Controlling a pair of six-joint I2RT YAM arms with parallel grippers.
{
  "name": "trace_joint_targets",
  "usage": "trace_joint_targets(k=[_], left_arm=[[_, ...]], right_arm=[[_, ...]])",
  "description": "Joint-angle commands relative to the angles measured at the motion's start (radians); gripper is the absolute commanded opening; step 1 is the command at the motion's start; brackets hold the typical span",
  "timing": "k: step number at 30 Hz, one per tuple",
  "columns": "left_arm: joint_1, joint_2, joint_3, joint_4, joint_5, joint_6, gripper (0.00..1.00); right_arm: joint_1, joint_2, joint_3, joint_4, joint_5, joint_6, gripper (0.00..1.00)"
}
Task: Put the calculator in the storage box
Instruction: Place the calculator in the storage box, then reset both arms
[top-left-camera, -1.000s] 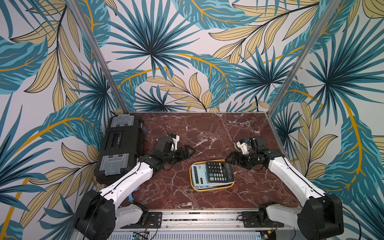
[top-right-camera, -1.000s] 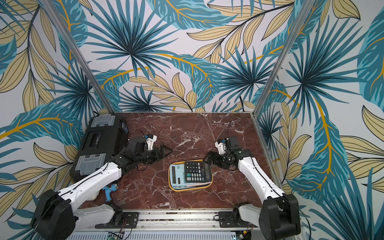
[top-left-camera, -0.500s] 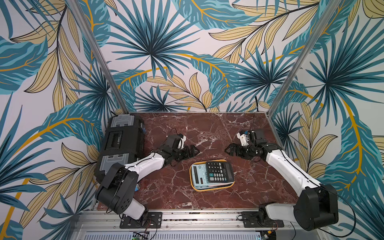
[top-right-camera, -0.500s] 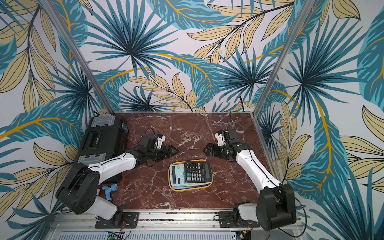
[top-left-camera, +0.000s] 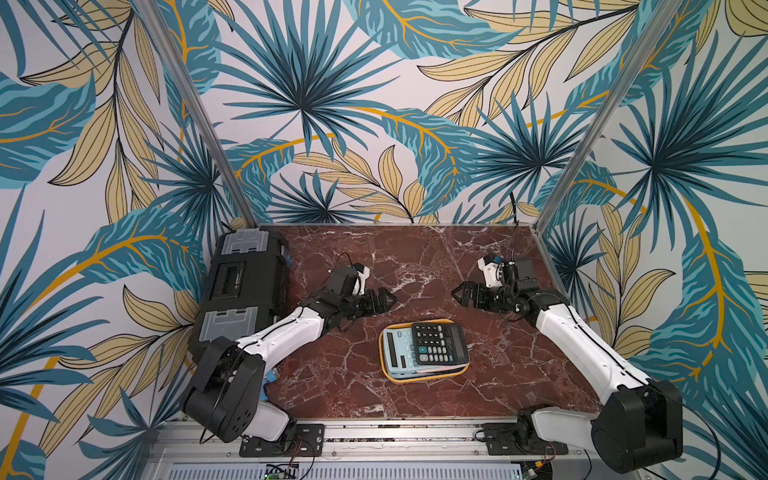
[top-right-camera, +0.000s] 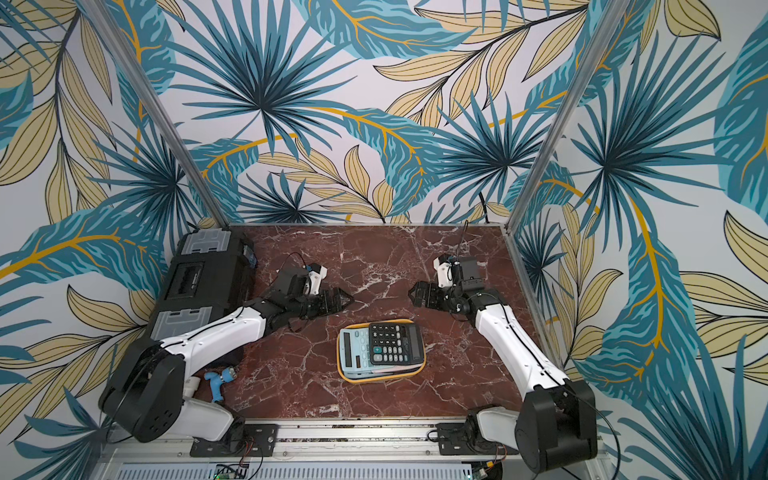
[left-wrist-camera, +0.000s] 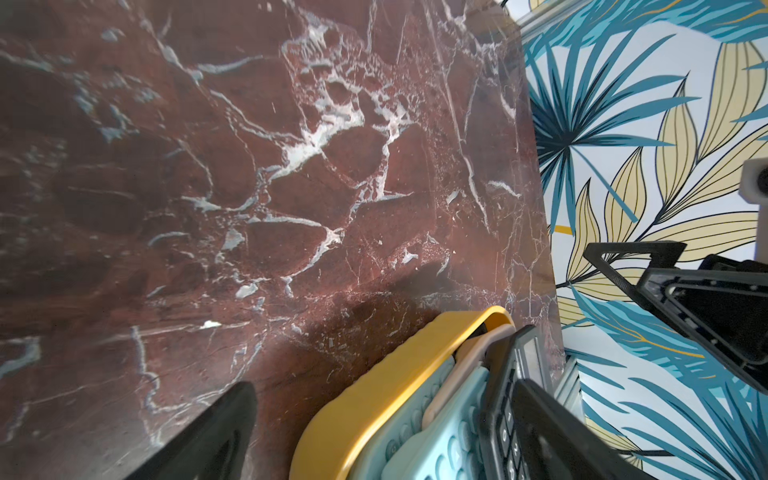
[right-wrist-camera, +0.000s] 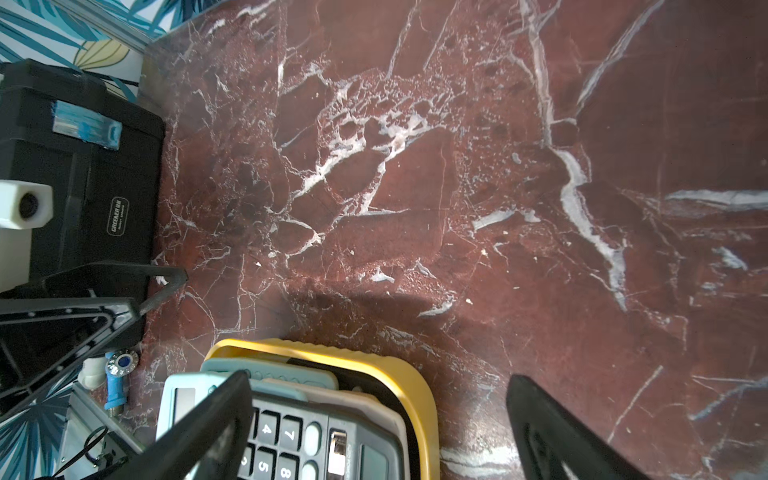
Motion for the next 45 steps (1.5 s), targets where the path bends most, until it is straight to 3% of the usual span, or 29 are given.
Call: trace_joint_targets(k=[1, 12, 20, 23, 27, 32, 40, 45], left_arm=[[0.003, -0.091, -0.003, -0.015, -0.067, 0.020, 1.00], [-0.021, -0.509, -0.145, -0.152, -0.213, 0.027, 1.00], [-0.026, -0.859, -0.214, -0.379, -0.211, 0.105, 1.00], [-0.025, -0.955, -0.248, -0.412, -0.201, 0.124, 1.00], [-0.025, -1.056, -0.287, -0.459, -0.268, 0.178, 1.00], [-0.024, -1.098, -0.371, -0.380, -0.395, 0.254, 1.00], [-0.022, -1.047, -0.441, -0.240, -0.526, 0.487, 1.00], [0.007, -1.019, -0.527, -0.049, -0.594, 0.513, 1.00]], right_arm=[[0.004, -0.079, -0.032, 0.025, 0.042, -0.011, 0.99], [0.004, -0.408, -0.114, -0.021, 0.120, -0.032, 0.99], [0.004, -0.679, -0.167, -0.073, 0.133, 0.005, 0.99], [0.004, -0.802, -0.217, -0.039, 0.140, 0.017, 0.99], [0.004, -0.902, -0.314, 0.057, 0.115, 0.000, 1.00], [0.004, -0.884, -0.363, 0.073, 0.229, -0.046, 0.99], [0.004, -0.845, -0.483, 0.198, 0.483, -0.080, 0.99], [0.004, -0.751, -0.556, 0.340, 0.572, -0.076, 0.99]])
